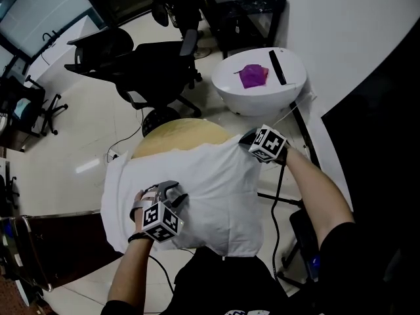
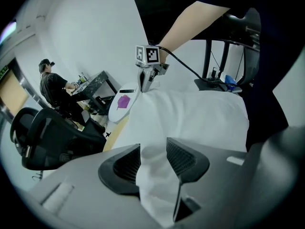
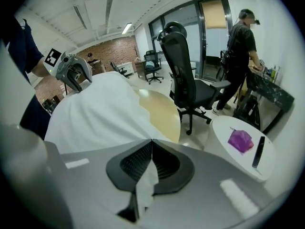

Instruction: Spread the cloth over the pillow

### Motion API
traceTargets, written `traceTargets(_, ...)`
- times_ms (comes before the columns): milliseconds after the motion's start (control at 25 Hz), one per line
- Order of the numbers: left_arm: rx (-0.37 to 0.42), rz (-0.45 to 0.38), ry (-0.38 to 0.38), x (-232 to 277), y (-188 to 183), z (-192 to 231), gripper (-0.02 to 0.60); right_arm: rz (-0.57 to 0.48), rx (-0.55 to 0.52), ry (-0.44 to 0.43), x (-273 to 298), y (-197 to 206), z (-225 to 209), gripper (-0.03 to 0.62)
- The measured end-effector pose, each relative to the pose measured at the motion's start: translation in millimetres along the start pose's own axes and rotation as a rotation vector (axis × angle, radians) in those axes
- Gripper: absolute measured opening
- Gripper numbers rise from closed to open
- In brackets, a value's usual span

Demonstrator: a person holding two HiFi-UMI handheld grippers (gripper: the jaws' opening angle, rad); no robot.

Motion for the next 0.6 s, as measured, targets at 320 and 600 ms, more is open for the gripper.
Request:
traceTargets(320, -0.018, 0.002, -0.004, 2, -1, 1, 0.153, 0.069, 0.028, -0.005, 25, 20, 14, 0.014)
traceTargets(600, -0.020, -0.003, -0.021, -1, -1, 3, 0.159, -0.010, 0.102, 0.075, 7, 11, -4, 0.112)
Point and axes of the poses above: the fingertips, and each gripper's own axes: x forward along the fingers, z to its left, y out of its underside, the point moved 1 cm from there along -x, backward along the fingers, and after that the axes turned 9 degrees about y, right-handed, at the moved point
